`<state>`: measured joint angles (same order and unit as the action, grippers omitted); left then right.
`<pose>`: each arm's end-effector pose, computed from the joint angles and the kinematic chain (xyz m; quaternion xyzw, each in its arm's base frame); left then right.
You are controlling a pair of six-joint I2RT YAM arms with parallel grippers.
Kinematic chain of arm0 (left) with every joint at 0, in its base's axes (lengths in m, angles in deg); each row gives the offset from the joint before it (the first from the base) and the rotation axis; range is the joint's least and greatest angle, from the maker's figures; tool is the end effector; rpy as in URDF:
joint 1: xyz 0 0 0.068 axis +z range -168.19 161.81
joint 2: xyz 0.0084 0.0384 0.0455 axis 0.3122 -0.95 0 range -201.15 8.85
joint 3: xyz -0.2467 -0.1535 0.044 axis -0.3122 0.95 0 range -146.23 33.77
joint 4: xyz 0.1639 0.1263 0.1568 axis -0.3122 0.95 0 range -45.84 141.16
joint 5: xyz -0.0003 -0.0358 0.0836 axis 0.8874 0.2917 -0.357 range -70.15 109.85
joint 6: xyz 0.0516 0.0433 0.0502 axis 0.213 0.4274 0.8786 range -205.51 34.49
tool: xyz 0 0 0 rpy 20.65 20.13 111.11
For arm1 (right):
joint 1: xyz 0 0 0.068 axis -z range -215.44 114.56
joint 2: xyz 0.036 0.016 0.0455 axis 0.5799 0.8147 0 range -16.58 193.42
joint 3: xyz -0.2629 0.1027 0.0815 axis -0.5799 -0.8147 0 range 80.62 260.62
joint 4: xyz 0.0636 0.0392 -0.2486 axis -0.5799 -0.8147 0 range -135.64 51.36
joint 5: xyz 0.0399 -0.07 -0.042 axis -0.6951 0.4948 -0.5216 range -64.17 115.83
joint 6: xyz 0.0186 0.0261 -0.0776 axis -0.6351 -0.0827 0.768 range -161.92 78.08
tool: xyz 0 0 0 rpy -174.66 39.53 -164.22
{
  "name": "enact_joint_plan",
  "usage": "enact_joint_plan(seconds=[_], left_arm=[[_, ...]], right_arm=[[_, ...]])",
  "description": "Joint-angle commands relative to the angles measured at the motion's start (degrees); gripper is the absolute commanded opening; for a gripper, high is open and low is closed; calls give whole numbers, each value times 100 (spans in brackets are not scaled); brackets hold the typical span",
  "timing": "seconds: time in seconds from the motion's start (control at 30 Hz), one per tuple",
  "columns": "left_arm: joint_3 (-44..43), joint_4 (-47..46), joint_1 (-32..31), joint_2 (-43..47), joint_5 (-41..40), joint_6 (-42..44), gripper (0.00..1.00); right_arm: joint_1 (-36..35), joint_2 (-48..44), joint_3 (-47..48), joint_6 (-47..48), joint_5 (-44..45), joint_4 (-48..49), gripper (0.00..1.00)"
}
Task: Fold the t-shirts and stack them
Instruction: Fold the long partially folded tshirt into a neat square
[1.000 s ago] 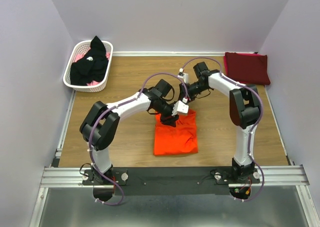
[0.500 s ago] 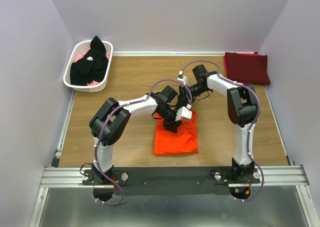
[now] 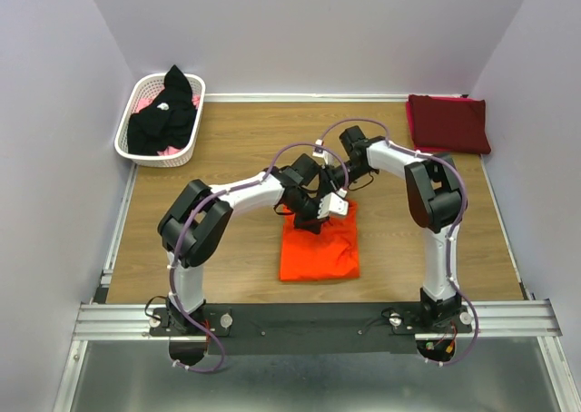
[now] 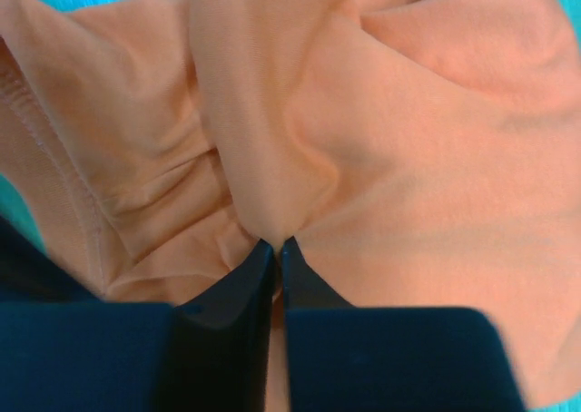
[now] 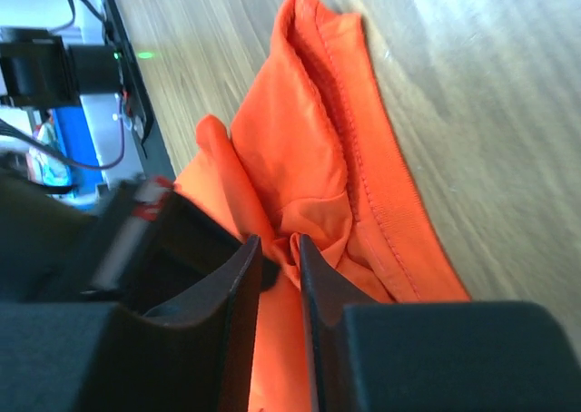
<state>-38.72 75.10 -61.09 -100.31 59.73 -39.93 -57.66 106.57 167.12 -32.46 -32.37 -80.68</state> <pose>0.2567 -0.3030 0.1657 0.6908 0.6144 -0.3302 0.1903 0.3736 0.2202 0.1452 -0.2834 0.8234 0.4906 0.0318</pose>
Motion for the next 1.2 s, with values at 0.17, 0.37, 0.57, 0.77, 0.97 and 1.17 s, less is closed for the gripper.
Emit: enact_joint_plan(seconds=[0.17, 0.37, 0.57, 0.77, 0.97, 1.17], left_arm=[[-353, 342, -61, 615, -41, -129, 0], [-740, 474, -61, 546, -287, -129, 0], [-1205, 606, -52, 291, -639, -50, 0], [-1566, 642, 44, -52, -981, 30, 0], [-1593, 554, 79, -245, -1192, 30, 0], [-1233, 203, 115, -35, -1316, -93, 0]], right_arm=[[-63, 569, -247, 443, 107, -6, 27], [-63, 701, -344, 610, 80, -23, 26], [-63, 710, -397, 672, -34, -23, 25], [-63, 710, -432, 707, -113, -23, 25], [-63, 684, -388, 681, -87, -23, 25], [-63, 649, -397, 698, 1, -23, 25]])
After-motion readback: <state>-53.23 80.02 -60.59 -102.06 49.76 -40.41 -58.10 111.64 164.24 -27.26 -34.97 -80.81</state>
